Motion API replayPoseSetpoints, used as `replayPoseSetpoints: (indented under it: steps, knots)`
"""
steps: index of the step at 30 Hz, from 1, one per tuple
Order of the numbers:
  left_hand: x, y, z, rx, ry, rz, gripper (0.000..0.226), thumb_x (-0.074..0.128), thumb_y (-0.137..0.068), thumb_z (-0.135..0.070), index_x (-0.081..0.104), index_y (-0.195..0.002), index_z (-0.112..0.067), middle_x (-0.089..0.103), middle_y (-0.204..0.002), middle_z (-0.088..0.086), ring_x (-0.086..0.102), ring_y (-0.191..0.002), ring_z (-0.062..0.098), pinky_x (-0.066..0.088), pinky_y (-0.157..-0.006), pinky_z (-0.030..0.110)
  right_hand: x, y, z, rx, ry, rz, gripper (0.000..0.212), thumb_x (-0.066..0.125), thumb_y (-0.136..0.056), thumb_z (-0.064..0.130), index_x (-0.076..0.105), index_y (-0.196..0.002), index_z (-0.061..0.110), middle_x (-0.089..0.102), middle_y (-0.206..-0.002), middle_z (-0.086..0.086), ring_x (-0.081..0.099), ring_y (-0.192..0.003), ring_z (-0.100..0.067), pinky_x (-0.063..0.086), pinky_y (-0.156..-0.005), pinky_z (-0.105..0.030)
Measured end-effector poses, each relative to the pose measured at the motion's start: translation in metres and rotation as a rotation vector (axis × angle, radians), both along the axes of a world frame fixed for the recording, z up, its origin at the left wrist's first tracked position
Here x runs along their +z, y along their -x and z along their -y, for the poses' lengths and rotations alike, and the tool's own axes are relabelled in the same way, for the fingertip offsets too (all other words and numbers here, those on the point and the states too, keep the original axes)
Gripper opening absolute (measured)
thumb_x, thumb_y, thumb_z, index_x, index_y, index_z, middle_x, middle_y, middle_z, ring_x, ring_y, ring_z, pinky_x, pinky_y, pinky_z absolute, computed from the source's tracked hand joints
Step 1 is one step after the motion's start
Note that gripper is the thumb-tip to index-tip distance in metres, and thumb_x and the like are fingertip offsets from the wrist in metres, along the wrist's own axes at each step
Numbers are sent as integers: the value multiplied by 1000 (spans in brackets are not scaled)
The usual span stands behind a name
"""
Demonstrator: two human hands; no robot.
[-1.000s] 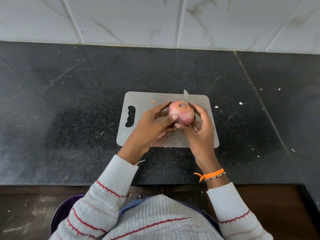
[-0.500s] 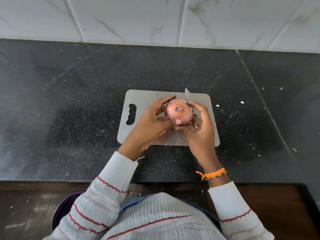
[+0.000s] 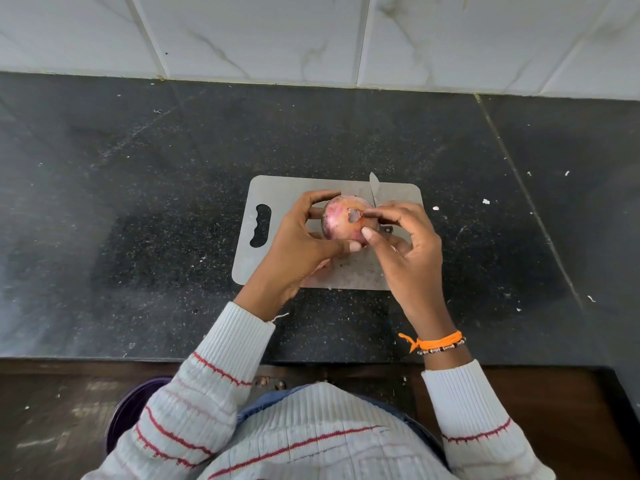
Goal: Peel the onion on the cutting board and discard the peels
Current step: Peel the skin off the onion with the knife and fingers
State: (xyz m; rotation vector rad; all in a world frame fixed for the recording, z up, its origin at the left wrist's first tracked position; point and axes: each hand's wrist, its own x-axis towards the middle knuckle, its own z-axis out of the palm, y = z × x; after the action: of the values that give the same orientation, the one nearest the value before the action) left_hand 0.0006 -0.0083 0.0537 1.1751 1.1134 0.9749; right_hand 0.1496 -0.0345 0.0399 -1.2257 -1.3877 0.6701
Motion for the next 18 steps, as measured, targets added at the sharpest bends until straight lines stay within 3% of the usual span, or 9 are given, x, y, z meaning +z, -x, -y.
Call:
replayPoseSetpoints:
  steps: [4, 7, 10, 15, 18]
  knots:
    - [2, 0, -1, -13, 16, -27, 70, 83, -60, -2, 54, -120, -23, 57, -110, 3, 65, -95, 29, 58, -78, 42, 1, -4, -2, 40, -7, 88, 24, 70, -79, 8, 64, -97, 22, 54, -104, -2, 55, -100, -4, 48, -77, -14]
    - [1, -1, -1, -24, 19, -27, 68, 83, -59, -3, 55, -116, -25, 57, -110, 3, 63, -99, 25, 58, -78, 34, 0, -7, -3, 48, 12, 117, 15, 70, -79, 10, 64, -92, 13, 53, -100, -1, 55, -97, -7, 51, -76, -21]
    - [-1, -2, 0, -17, 36, -16, 67, 84, -58, -4, 55, -114, -26, 58, -109, 2, 64, -99, 25, 57, -82, 36, -3, -8, -3, 23, 19, 118, 9, 70, -78, 13, 63, -85, 13, 52, -96, 5, 56, -95, -7, 54, -76, -30]
    - [-3, -4, 1, 6, 9, -38, 68, 84, -59, -1, 52, -116, -20, 56, -110, 1, 65, -94, 26, 58, -79, 40, -2, 0, -1, -95, -32, 87, 12, 76, -75, 10, 67, -84, 9, 58, -90, 4, 60, -88, -6, 54, -72, -24]
    - [-3, -6, 2, 28, 0, -34, 67, 84, -60, -2, 51, -116, -19, 55, -109, -1, 64, -92, 21, 58, -74, 31, -2, 2, -1, -125, -57, 89, 10, 75, -76, 7, 70, -84, 6, 62, -89, 0, 62, -87, -9, 57, -71, -31]
